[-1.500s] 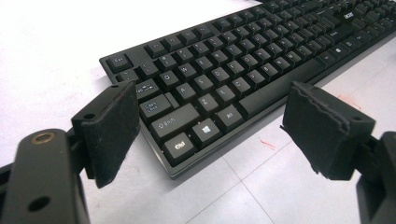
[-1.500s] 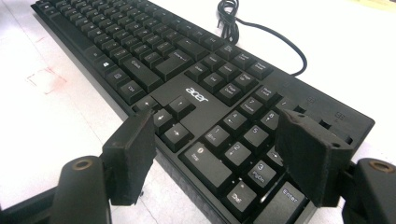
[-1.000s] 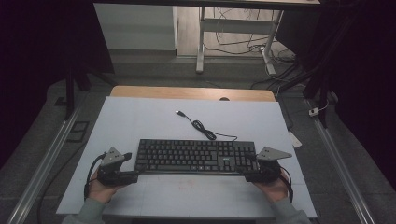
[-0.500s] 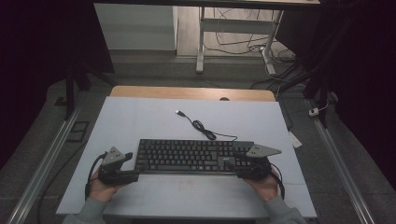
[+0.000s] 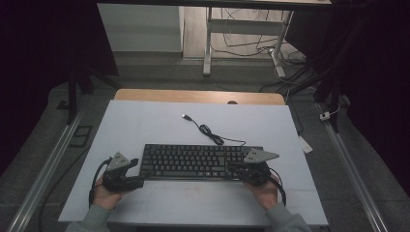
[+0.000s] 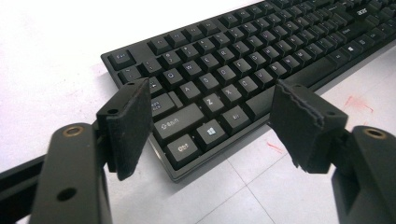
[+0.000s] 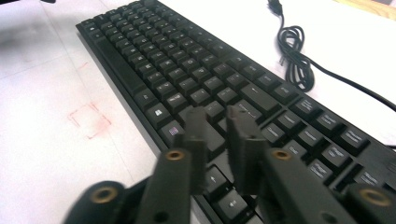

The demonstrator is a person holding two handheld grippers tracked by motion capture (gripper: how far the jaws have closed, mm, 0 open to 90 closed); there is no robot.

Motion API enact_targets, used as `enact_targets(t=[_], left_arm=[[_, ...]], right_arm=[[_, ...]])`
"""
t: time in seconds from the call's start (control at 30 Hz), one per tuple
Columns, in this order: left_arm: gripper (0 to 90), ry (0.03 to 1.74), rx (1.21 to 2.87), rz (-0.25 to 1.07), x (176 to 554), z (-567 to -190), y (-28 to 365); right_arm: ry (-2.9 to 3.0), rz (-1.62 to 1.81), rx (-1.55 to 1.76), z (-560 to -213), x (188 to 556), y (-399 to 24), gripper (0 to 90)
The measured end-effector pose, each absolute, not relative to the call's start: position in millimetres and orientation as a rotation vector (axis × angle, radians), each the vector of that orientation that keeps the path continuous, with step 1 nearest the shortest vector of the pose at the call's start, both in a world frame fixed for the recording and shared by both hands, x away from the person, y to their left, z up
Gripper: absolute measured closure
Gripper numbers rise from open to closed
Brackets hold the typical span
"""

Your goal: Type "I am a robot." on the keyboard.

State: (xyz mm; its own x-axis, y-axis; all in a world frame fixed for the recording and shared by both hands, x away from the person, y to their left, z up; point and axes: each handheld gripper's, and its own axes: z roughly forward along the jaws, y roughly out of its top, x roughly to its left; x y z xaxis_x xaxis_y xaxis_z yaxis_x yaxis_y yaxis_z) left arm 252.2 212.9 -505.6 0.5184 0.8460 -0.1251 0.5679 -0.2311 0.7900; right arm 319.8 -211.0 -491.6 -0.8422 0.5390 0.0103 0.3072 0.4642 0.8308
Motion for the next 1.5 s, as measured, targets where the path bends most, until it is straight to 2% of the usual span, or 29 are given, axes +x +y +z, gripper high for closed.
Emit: enact_targets(t=[0.1,0.5,0.63,0.8,0.83,1.13,1.17,1.2,1.27,1.5], left_arm=[[32.7,1.162,1.927,0.423,252.6,-505.6,212.6],[40.6,1.161,1.929,0.429,254.2,-506.1,211.1],[45.8,1.161,1.932,0.432,254.6,-506.1,210.2],[52.6,1.161,1.936,0.432,255.4,-506.5,209.5],[57.0,1.161,1.937,0.433,255.5,-506.5,209.3],[78.6,1.152,1.951,0.437,257.2,-506.9,208.1],[78.6,1.153,1.952,0.439,257.5,-507.0,208.1],[83.9,1.154,1.951,0.441,257.9,-507.2,208.1],[88.1,1.157,1.951,0.441,258.9,-507.5,208.8],[88.9,1.162,1.958,0.442,262.7,-509.4,208.7]], right_arm=[[2.466,1.316,0.704,-491.6,320.2,-205.9,89.4],[2.486,1.322,0.673,-494.0,323.6,-185.4,89.7],[2.492,1.320,0.664,-494.0,324.5,-179.8,89.6],[2.493,1.322,0.665,-494.0,325.8,-176.4,89.6],[2.496,1.325,0.661,-493.9,326.7,-174.6,89.6],[2.503,1.347,0.656,-493.2,332.1,-161.9,89.6],[2.503,1.347,0.656,-493.2,332.1,-161.9,89.6],[2.503,1.356,0.652,-493.5,333.6,-157.7,89.6],[2.510,1.360,0.649,-494.2,335.3,-153.5,89.6],[2.523,1.370,0.641,-494.9,339.1,-138.6,89.6]])
